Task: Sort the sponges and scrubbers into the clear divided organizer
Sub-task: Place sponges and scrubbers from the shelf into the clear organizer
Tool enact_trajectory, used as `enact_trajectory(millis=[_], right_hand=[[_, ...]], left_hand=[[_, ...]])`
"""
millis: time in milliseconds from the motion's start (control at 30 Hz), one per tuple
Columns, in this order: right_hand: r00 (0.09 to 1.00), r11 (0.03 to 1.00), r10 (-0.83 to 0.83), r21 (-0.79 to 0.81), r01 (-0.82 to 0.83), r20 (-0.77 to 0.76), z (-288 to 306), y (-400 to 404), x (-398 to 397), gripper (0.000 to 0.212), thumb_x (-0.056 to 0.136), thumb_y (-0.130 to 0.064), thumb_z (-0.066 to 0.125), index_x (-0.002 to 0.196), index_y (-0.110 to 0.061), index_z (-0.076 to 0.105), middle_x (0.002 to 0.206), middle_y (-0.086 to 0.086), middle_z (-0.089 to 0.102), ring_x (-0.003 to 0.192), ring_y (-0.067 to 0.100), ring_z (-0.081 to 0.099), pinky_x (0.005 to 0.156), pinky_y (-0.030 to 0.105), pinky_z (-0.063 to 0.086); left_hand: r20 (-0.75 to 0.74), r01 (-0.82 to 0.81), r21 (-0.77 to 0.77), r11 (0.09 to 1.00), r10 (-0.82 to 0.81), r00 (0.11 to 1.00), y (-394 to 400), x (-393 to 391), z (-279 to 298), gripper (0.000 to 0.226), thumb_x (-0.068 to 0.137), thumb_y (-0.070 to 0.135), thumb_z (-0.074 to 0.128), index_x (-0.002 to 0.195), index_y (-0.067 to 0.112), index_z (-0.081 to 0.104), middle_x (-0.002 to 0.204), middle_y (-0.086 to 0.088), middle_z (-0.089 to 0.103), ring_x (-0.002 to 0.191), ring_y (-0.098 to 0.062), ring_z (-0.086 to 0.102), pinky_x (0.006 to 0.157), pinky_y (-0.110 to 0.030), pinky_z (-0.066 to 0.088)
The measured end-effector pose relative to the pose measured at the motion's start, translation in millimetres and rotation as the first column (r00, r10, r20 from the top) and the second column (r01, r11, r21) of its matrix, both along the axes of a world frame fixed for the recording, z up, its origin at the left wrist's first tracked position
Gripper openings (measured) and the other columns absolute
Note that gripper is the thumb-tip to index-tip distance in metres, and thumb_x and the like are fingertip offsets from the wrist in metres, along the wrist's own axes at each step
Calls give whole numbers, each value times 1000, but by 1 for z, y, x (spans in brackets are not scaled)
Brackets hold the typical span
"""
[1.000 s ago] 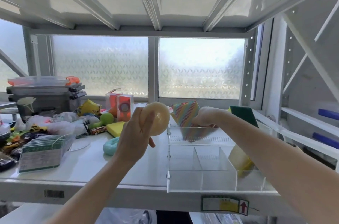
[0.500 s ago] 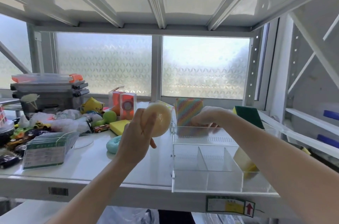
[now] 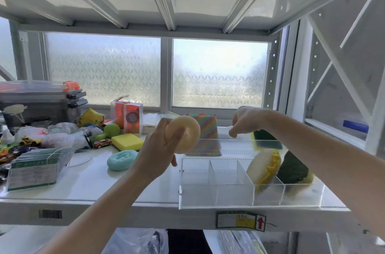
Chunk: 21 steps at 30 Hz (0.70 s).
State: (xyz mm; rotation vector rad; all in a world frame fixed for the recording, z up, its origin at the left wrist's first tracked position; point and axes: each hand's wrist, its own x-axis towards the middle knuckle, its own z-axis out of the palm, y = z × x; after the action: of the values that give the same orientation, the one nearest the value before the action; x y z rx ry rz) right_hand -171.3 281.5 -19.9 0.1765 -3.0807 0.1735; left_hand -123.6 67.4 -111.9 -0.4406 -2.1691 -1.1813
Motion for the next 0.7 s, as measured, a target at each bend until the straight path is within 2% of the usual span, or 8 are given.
enact_trajectory(millis=[133, 267, 333, 400, 467, 533, 600, 700], right_hand=[[999, 1000, 4, 21, -3, -50, 2, 17, 16, 52, 82, -33, 66, 126, -8, 55, 128, 5, 51, 112, 22, 54, 96, 33, 46], [998, 1000, -27, -7, 27, -64, 1, 36, 29, 45, 80, -32, 68, 117, -7, 63, 120, 6, 57, 104, 22, 57, 87, 31, 47], [997, 999, -40, -11, 40, -59, -1, 45, 34, 41, 79, -31, 69, 113, -7, 65, 113, 6, 60, 93, 20, 57, 77, 28, 46], [997, 999, -51, -9, 51, -50, -3, 51, 37, 35, 79, -31, 69, 106, -9, 66, 103, 5, 61, 82, 17, 54, 66, 24, 43], [997, 998, -58, 7, 59, -49, -7, 55, 40, 29, 78, -32, 69, 98, -11, 66, 92, 2, 60, 75, 15, 52, 58, 22, 40], [997, 998, -59, 5, 59, -54, -10, 59, 42, 38, 78, -33, 70, 108, -11, 66, 103, 3, 64, 86, 17, 58, 69, 24, 47], [997, 998, -59, -4, 59, -56, -13, 62, 43, 46, 77, -34, 71, 116, -10, 65, 114, 5, 64, 100, 20, 61, 83, 29, 51], [998, 999, -46, -4, 46, -44, -15, 65, 45, 46, 76, -34, 70, 115, -11, 66, 115, 4, 65, 105, 21, 62, 91, 33, 52]], left_hand=[[69, 60, -97, 993, -53, 996, 24, 3, 11, 23, 88, 39, 56, 106, 26, 54, 79, 2, 66, 38, -10, 55, 40, -19, 40], [32, -14, -293, 956, 25, 999, 52, 5, 18, 32, 78, 42, 65, 109, 32, 62, 85, 6, 71, 73, -10, 64, 68, -32, 54], [-62, -126, -434, 892, 110, 992, 70, 7, 19, 36, 76, 41, 63, 111, 31, 63, 88, 0, 73, 81, -20, 67, 73, -33, 54], [-169, -250, -570, 782, 186, 968, 91, 7, 17, 32, 81, 37, 54, 108, 26, 66, 93, -4, 73, 87, -25, 68, 76, -32, 52], [-219, -301, -677, 671, 207, 953, 109, 8, 14, 30, 83, 34, 50, 101, 20, 69, 95, -6, 73, 87, -27, 68, 75, -33, 52], [-193, -271, -756, 596, 193, 962, 120, 8, 11, 29, 82, 32, 55, 100, 16, 70, 96, -6, 72, 86, -25, 68, 76, -33, 53], [-136, -223, -797, 561, 194, 972, 126, 5, 9, 26, 81, 32, 60, 92, 10, 69, 91, -7, 70, 83, -25, 66, 74, -32, 53], [24, -111, -801, 589, 217, 976, 127, 2, 7, 30, 76, 37, 68, 82, 8, 64, 84, -9, 63, 77, -25, 60, 68, -31, 49]])
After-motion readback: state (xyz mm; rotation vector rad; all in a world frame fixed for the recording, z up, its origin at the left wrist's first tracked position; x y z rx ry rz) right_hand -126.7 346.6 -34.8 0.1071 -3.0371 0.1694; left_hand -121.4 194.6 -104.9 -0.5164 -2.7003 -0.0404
